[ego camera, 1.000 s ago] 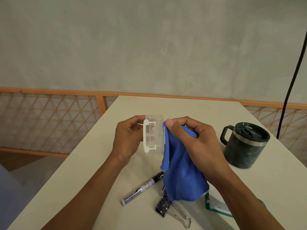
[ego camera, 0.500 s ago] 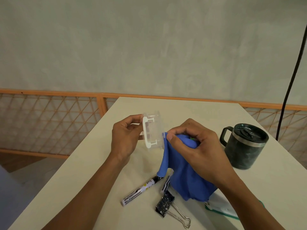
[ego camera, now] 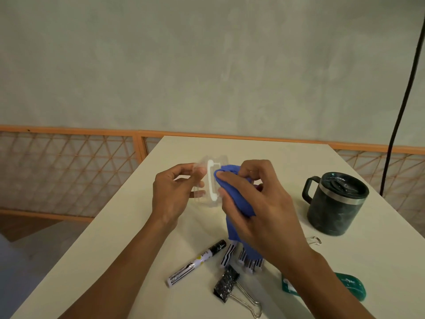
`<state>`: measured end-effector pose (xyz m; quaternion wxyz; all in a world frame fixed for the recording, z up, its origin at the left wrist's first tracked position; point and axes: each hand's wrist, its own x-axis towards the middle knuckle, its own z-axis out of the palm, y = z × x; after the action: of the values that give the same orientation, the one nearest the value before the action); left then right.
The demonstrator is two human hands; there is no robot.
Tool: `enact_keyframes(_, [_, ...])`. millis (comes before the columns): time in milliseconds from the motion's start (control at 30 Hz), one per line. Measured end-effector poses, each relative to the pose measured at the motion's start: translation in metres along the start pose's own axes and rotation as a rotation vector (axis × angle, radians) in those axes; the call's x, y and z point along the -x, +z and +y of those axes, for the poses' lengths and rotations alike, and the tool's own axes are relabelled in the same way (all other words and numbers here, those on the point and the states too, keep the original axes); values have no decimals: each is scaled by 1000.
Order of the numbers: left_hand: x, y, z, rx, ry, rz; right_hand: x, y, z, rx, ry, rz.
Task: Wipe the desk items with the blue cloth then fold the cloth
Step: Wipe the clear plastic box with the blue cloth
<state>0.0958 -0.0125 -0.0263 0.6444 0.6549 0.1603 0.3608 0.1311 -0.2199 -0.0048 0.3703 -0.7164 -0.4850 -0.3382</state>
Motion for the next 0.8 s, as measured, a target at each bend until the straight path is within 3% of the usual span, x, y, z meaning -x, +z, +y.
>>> enact_keyframes(133, [-5,-4,-2,-25,16,10,-2,-6,2,28,70,-135])
enact_keyframes(333, [-9,-6,-5,-130,94,25,-5,-1,-1,51,81,-91])
enact_keyframes(800, [-11,-11,-2,-125,90,62,-4,-9,-4,22,-36,-256])
